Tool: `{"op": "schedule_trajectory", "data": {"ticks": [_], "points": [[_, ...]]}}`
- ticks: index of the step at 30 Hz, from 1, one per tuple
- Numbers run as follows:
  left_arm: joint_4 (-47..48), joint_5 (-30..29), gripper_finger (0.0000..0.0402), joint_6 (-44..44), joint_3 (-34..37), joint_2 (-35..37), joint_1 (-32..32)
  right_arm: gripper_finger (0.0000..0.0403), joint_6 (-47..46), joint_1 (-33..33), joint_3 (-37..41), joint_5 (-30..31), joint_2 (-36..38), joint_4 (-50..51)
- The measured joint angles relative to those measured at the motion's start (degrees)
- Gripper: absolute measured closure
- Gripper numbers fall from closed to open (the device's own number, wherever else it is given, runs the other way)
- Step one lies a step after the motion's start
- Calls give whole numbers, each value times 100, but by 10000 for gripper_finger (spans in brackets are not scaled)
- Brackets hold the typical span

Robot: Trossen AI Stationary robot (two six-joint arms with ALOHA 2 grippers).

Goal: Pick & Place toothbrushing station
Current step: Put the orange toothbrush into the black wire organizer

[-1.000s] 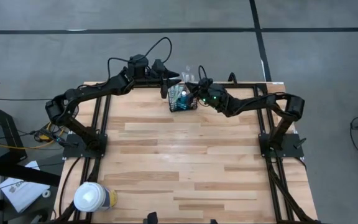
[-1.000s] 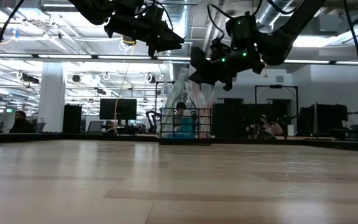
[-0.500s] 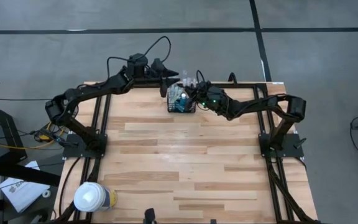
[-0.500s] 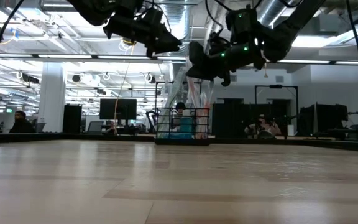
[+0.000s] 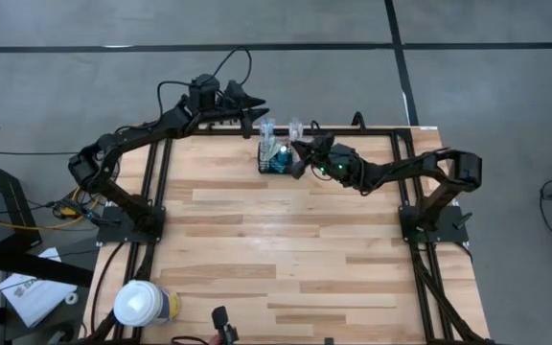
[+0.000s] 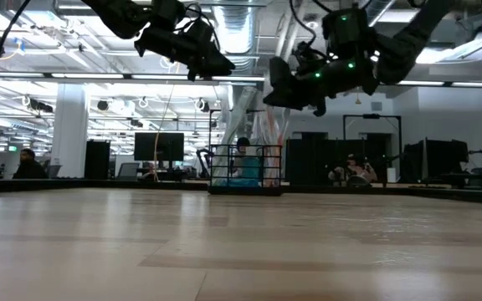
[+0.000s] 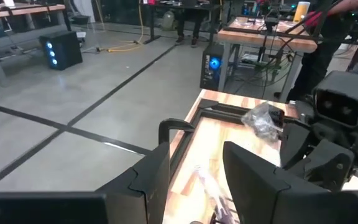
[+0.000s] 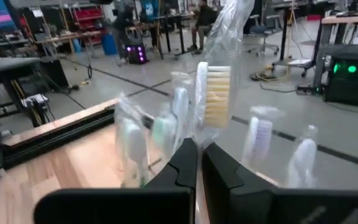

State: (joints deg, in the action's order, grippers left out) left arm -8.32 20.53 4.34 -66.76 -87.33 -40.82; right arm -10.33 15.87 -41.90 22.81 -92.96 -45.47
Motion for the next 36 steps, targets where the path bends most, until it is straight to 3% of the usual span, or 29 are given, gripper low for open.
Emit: {"op": "schedule_trajectory", "data": {"ticks": [13,29,36], "points": [[0,8,259,35,0,0,-13,403,417,-23,1006,-42,-9,-1580],[-19,24,259,97,11,0,-13,403,653,278,1131,-1074,-23,-1595],[-249,2,259,147,478,-4,-9,403,493,356,1122,-1374,-834,-2246]]}}
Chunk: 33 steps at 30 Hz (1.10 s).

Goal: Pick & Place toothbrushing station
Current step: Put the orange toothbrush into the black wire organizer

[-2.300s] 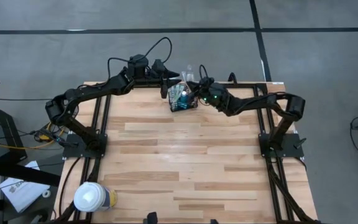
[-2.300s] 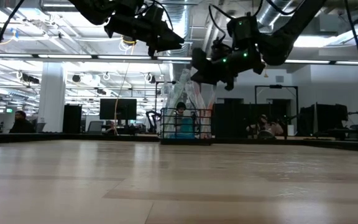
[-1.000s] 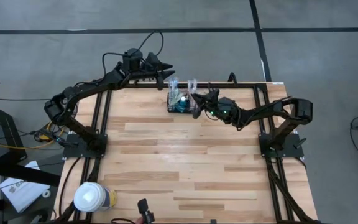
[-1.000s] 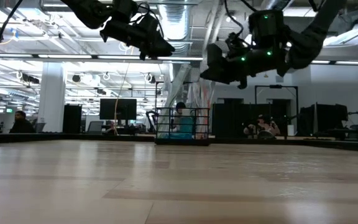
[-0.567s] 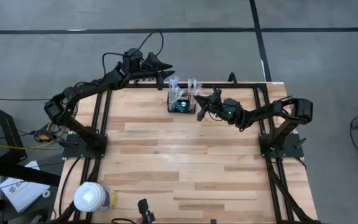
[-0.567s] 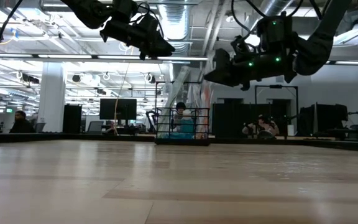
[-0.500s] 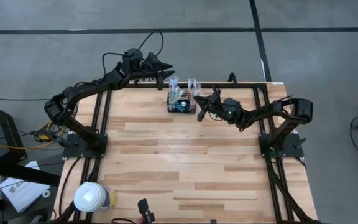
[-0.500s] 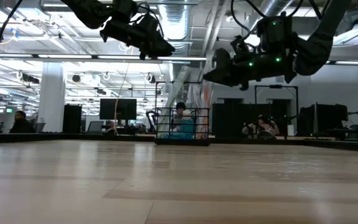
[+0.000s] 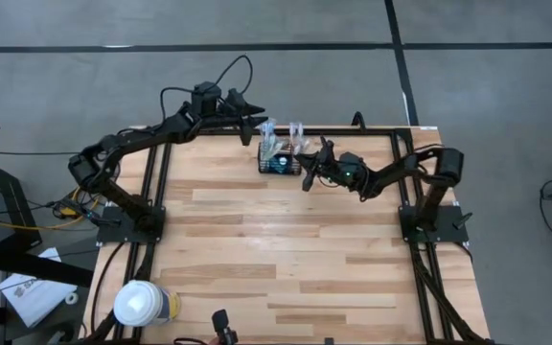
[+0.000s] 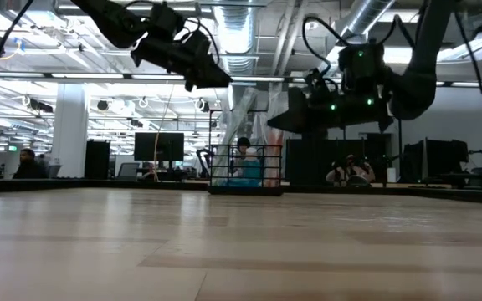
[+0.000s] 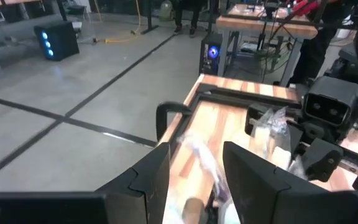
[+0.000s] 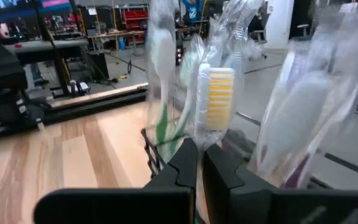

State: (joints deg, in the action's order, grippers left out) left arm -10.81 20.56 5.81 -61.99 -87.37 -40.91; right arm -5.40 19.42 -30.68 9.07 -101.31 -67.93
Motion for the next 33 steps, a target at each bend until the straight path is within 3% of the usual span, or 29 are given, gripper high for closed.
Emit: {"op": "schedule_trajectory", "data": {"ticks": [6,11,24,28,33], "points": [[-92,0,259,-56,286,0,0,403,-192,-20,-4,0,-577,-831],[-138,2,259,-69,327,0,0,387,-15,-24,7,-8,-629,-1139],[-394,4,259,-71,327,0,0,167,-515,144,2,-25,247,401],[-409,4,259,-71,327,0,0,131,-511,146,2,-21,498,536],[-429,5,259,-71,327,0,0,118,-457,170,2,-7,905,1209]]}}
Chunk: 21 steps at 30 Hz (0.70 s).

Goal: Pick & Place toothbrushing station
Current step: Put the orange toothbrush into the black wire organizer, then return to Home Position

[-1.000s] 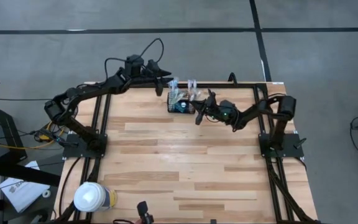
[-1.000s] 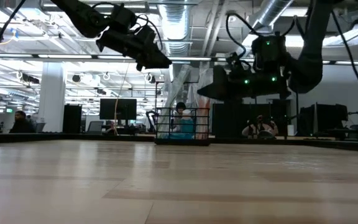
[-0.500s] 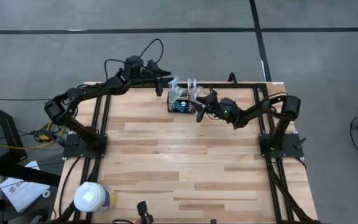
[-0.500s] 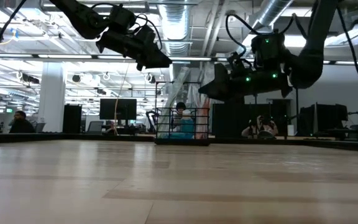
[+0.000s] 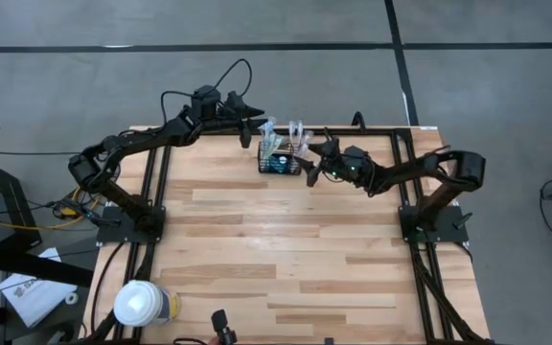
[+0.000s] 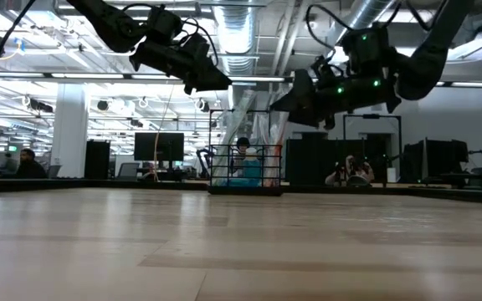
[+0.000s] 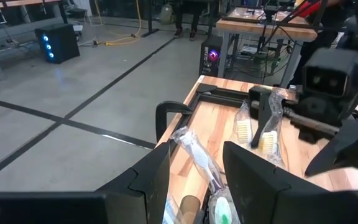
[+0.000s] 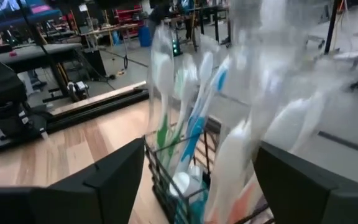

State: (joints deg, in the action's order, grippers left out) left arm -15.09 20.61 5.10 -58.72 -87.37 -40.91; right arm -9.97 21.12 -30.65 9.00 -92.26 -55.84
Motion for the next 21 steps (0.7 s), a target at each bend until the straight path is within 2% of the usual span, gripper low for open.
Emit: {"op": "schedule_trajectory", "data": {"ticks": [8,13,17,21], "points": [[-34,0,259,-2,2,0,0,117,464,140,0,5,724,217],[-63,18,259,-262,2,0,0,117,549,331,-96,2,1318,686],[-109,312,259,-398,-26,18,70,117,548,332,-689,-77,2007,1837],[-320,635,259,-846,-213,423,283,117,560,332,-1876,-447,2596,4073]]}}
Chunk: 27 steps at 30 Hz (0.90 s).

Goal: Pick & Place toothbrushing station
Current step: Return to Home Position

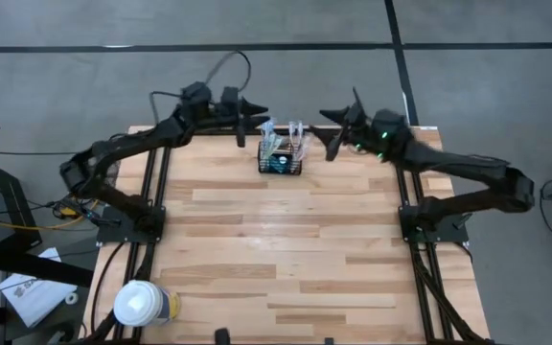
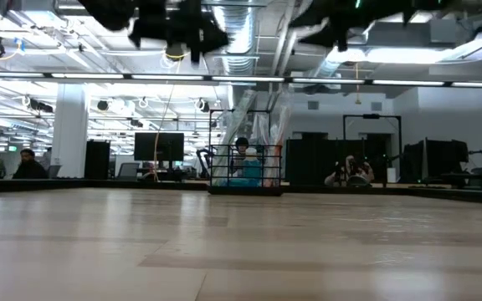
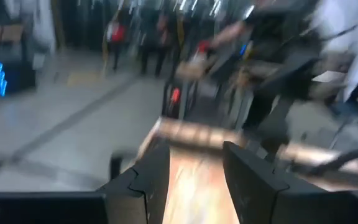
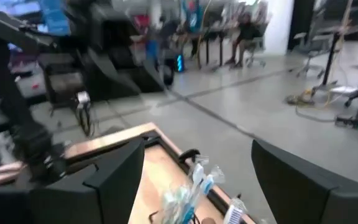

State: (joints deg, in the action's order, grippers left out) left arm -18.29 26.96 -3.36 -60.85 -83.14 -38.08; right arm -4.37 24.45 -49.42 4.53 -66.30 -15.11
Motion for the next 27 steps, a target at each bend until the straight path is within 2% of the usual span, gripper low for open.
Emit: {"op": "schedule_trajectory", "data": {"ticks": [2,5,8,11,14,16,18,19,21,24,27], "points": [[-193,-113,259,-165,-69,369,116,117,98,0,-641,-152,196,1020],[-247,-593,259,-397,-103,1002,155,117,264,-1,-1372,-331,492,1850],[-259,-1005,259,-841,-113,1702,-5,117,67,-2,-1717,-308,848,2008],[-244,-1077,259,-1430,-39,2345,-140,117,-172,-2,-1789,-297,1293,2159],[-150,-916,259,-1771,141,2966,-117,117,-86,0,-1787,-299,1759,2802],[-66,-841,259,-2097,332,3391,-71,117,91,6,-1797,-304,2024,3692],[-22,-732,258,-2205,494,3744,-29,117,-273,-37,-1774,-326,2287,4485],[55,-529,258,-2392,605,3943,-7,117,-478,-76,-1774,-415,2383,4608],[7,-297,258,-2760,764,4265,3,117,-405,-220,-1774,-985,2619,4830],[-2,428,258,-2211,959,4768,63,117,-245,-499,-1775,-1543,3198,4894],[26,638,258,-1955,1318,5307,94,117,-273,-697,-1787,-1348,3958,5445]]}}
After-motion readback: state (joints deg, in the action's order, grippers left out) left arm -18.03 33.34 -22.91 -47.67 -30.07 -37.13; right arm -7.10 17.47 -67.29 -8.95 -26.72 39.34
